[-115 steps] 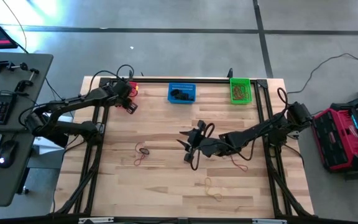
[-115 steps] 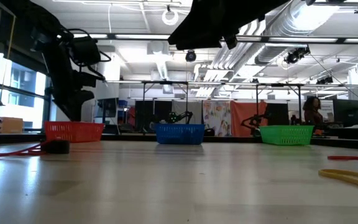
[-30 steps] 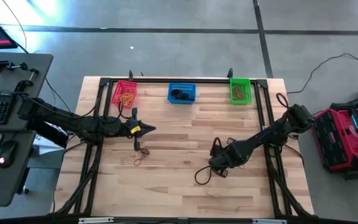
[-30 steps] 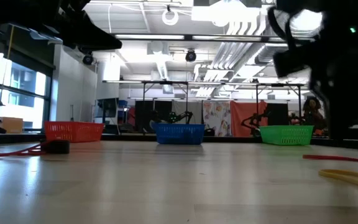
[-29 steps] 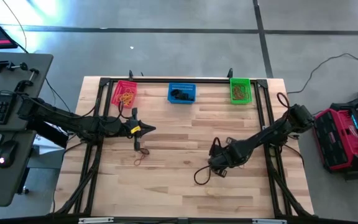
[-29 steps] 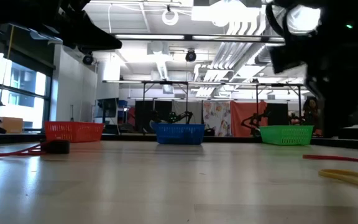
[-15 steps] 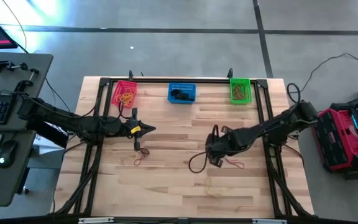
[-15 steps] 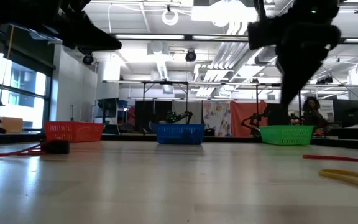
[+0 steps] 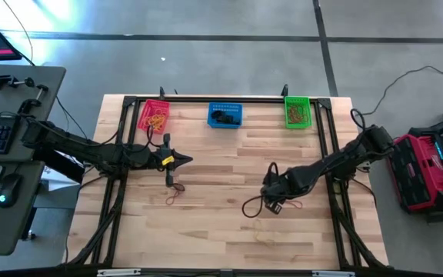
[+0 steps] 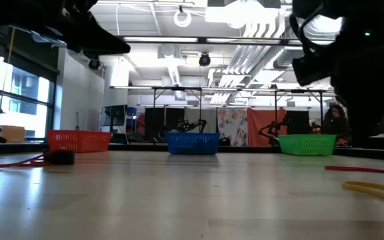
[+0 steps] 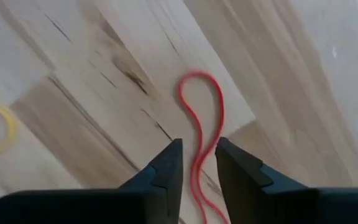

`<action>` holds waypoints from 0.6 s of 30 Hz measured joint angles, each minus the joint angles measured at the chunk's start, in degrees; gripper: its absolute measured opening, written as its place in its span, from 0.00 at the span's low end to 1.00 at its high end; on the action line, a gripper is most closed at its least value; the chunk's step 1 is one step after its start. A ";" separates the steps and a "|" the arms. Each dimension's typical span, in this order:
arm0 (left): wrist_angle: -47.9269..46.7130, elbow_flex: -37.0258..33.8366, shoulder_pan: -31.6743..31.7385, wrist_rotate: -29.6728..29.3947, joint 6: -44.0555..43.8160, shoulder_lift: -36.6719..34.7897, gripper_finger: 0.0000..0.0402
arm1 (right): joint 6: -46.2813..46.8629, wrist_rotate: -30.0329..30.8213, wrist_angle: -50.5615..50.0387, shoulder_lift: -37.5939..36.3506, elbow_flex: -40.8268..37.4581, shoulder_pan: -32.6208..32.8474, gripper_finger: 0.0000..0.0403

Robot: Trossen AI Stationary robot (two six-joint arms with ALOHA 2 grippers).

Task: Sort rubber bands into baskets
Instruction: Put the right red rubber band into the green bin

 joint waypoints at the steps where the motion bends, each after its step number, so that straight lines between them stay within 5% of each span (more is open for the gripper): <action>1: 0.01 0.00 0.00 0.01 -0.01 0.01 0.00 | 0.76 -0.22 0.21 0.00 -0.62 0.19 0.22; 18: 0.01 0.00 0.00 0.01 -0.03 0.01 0.00 | 4.62 -2.59 8.34 -0.06 -8.45 0.86 0.21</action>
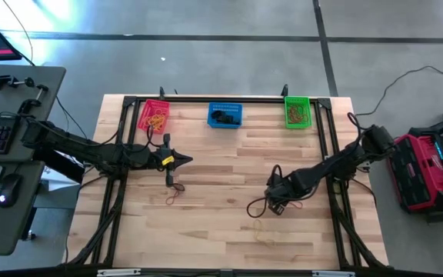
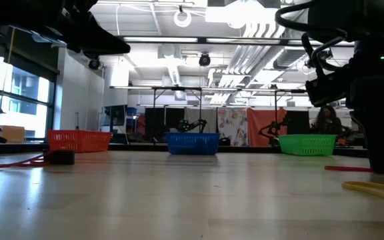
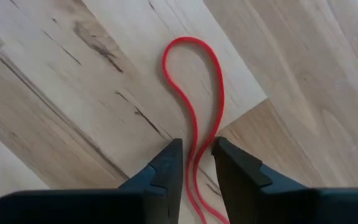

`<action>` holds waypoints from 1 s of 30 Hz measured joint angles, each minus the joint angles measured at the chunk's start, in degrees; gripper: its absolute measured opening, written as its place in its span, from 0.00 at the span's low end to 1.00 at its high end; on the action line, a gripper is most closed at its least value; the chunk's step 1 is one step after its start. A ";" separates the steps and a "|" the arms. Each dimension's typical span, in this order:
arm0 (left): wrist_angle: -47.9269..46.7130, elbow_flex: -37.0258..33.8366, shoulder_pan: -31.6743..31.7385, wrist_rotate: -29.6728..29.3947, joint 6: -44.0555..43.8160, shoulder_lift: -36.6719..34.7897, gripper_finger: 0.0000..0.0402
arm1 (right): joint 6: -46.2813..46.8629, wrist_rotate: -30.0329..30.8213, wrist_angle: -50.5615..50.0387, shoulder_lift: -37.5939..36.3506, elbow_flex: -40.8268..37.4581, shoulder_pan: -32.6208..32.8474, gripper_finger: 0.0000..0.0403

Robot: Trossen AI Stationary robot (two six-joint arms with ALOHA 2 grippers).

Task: Sort rubber bands into baskets
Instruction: Put the right red rubber band into the green bin

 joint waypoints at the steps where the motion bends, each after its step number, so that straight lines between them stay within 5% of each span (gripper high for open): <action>1: 0.00 0.00 0.00 0.00 0.00 -0.02 0.00 | -0.02 0.02 0.37 -0.08 -0.29 0.00 0.21; 10: 0.02 0.00 0.02 0.02 0.00 -0.02 0.00 | -3.86 0.38 1.56 -0.02 -0.50 0.04 0.02; 18: 0.02 0.00 0.02 0.01 0.01 -0.01 0.00 | -8.95 5.26 -1.27 0.21 4.57 -0.33 0.00; 30: 0.04 0.00 0.02 0.01 0.01 0.00 0.00 | -15.27 24.46 -18.18 0.08 18.65 -4.59 0.00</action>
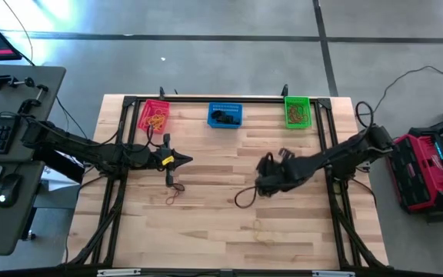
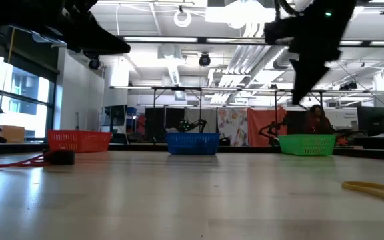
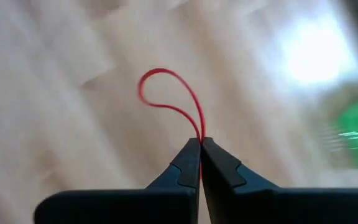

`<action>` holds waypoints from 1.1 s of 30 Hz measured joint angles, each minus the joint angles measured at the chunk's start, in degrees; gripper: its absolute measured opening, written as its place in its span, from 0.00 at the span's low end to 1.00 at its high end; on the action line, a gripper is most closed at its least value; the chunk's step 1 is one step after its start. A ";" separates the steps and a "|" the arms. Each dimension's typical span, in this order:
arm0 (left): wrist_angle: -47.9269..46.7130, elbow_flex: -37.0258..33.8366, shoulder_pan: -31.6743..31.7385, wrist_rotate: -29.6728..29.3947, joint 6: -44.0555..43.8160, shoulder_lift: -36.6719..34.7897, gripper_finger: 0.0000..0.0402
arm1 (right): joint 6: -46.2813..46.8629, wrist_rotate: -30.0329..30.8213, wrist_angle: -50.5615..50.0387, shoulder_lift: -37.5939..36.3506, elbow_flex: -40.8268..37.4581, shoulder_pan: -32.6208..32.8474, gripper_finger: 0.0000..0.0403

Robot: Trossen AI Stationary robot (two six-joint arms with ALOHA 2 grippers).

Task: Sort rubber bands into baskets
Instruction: Put the right red rubber band into the green bin

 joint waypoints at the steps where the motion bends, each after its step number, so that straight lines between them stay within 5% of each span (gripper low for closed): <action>1: 0.00 0.00 0.00 0.01 -0.01 -0.02 0.00 | -0.24 2.27 -1.77 -0.02 1.22 -0.80 0.00; 16: 0.15 0.00 -0.02 0.02 -0.01 -0.02 0.00 | -10.62 21.81 -7.19 -7.82 3.64 -24.87 0.00; 22: 0.15 0.00 -0.02 0.02 0.01 0.00 0.00 | -19.99 21.13 1.96 -11.33 0.68 -37.01 0.00; 33: 0.24 0.00 0.00 2.13 -3.44 0.00 0.00 | -28.28 10.65 24.48 -12.48 -12.47 -53.48 0.00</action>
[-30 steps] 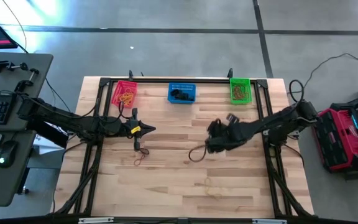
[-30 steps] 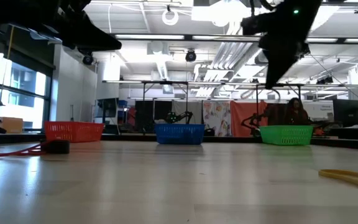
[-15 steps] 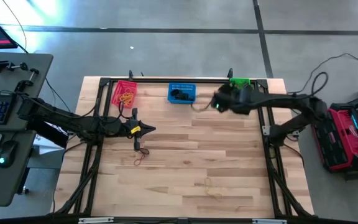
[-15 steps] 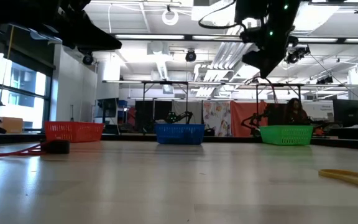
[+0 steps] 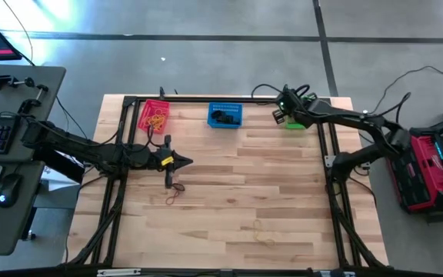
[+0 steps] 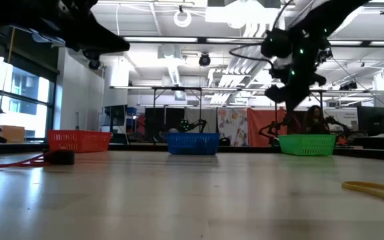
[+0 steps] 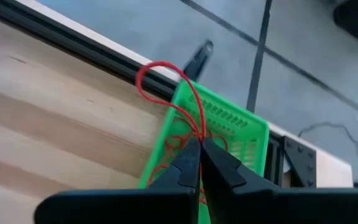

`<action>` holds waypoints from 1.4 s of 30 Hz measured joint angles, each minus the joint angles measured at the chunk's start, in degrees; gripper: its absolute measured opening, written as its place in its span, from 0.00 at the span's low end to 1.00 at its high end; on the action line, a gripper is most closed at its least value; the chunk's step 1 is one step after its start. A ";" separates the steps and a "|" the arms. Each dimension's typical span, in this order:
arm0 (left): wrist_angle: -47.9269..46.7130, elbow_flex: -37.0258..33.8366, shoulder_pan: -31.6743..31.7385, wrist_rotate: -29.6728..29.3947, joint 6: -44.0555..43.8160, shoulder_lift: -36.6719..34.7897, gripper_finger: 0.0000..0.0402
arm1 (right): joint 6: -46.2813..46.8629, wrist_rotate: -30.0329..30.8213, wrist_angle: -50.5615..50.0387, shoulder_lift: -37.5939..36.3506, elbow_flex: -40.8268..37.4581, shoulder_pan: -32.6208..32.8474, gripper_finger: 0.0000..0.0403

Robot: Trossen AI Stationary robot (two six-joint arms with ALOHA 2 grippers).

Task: Sort rubber bands into baskets
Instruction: Put the right red rubber band into the green bin

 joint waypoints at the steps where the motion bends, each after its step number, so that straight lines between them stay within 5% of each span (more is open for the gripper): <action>1: 0.00 0.00 0.00 0.81 0.00 -0.01 0.00 | 0.02 -0.32 1.00 0.00 -1.05 -1.11 0.00; 17: -0.02 0.00 0.13 2.25 0.55 0.00 0.00 | 0.02 -5.67 17.53 0.00 -13.10 -11.16 0.00; 42: -0.37 0.00 0.11 2.24 0.70 0.00 0.00 | 2.96 -9.08 18.10 6.99 -13.34 -12.16 0.01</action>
